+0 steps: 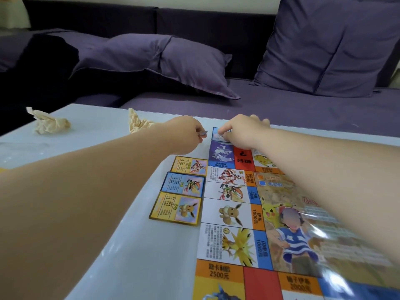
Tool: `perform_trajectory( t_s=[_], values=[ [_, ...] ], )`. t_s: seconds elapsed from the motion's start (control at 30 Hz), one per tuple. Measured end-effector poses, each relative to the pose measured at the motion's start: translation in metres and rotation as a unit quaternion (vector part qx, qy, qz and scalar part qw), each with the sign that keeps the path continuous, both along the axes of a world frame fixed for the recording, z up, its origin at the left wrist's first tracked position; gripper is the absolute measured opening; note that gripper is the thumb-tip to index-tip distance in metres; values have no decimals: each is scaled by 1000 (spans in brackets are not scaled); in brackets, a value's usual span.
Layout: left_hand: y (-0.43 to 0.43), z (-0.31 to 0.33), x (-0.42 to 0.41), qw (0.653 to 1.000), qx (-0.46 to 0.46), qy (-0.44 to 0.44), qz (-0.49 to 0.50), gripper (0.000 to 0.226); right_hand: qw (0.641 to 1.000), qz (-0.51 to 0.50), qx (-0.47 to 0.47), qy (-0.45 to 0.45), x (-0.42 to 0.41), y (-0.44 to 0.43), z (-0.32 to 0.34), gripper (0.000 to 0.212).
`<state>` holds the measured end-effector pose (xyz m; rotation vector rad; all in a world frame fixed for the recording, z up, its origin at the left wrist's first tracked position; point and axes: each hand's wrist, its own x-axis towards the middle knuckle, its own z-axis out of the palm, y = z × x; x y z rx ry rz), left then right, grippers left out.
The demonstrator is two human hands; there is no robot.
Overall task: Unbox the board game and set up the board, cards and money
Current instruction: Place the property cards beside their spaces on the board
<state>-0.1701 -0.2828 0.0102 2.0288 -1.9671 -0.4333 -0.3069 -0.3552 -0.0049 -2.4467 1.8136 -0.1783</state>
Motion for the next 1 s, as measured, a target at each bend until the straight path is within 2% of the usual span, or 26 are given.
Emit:
perform_trajectory(
  t_s=[0.07, 0.1, 0.13, 0.2, 0.23, 0.3, 0.37, 0.43, 0.57, 0.7, 0.77, 0.8, 0.87, 0.97, 1.0],
  values=[
    [2, 4, 1, 997, -46, 61, 25, 45, 999, 3, -22, -30, -2, 6, 5, 37],
    [4, 8, 2, 987, -67, 140, 47, 43, 998, 11, -28, -59, -3, 11, 11, 39],
    [9, 13, 2, 963, -72, 251, 68, 38, 994, 27, -24, -102, -5, 16, 18, 39],
    [27, 25, -1, 885, -39, 456, 82, 21, 973, 74, 12, -218, -8, 34, 37, 35],
    [38, 31, -2, 855, -15, 512, 80, 17, 957, 95, 35, -272, -10, 45, 47, 32],
    [62, 42, -3, 823, 31, 563, 73, 17, 930, 106, 68, -344, -14, 70, 69, 28],
    [86, 55, -4, 818, 60, 569, 54, 14, 898, 101, 115, -413, -19, 97, 90, 23],
    [110, 68, -6, 825, 77, 559, 36, 15, 877, 101, 157, -443, -23, 121, 107, 22],
    [153, 91, -7, 845, 88, 527, 9, 18, 905, 144, 145, -373, -27, 170, 125, 10],
    [189, 91, -8, 839, 39, 541, 54, 19, 916, 118, 143, -356, -32, 210, 124, 42],
    [204, 80, -9, 840, -18, 534, 94, 12, 921, 97, 146, -348, -33, 231, 116, 42],
    [212, 74, -11, 847, -40, 520, 108, 14, 923, 87, 150, -344, -35, 241, 110, 38],
    [225, 63, -16, 885, -76, 447, 105, 19, 921, 69, 161, -347, -37, 258, 98, 32],
    [237, 58, -18, 934, -116, 325, 95, 16, 914, 46, 160, -369, -40, 275, 89, 5],
    [238, 58, -18, 943, -116, 296, 102, 16, 919, 40, 154, -360, -41, 277, 85, 17]
  ],
)
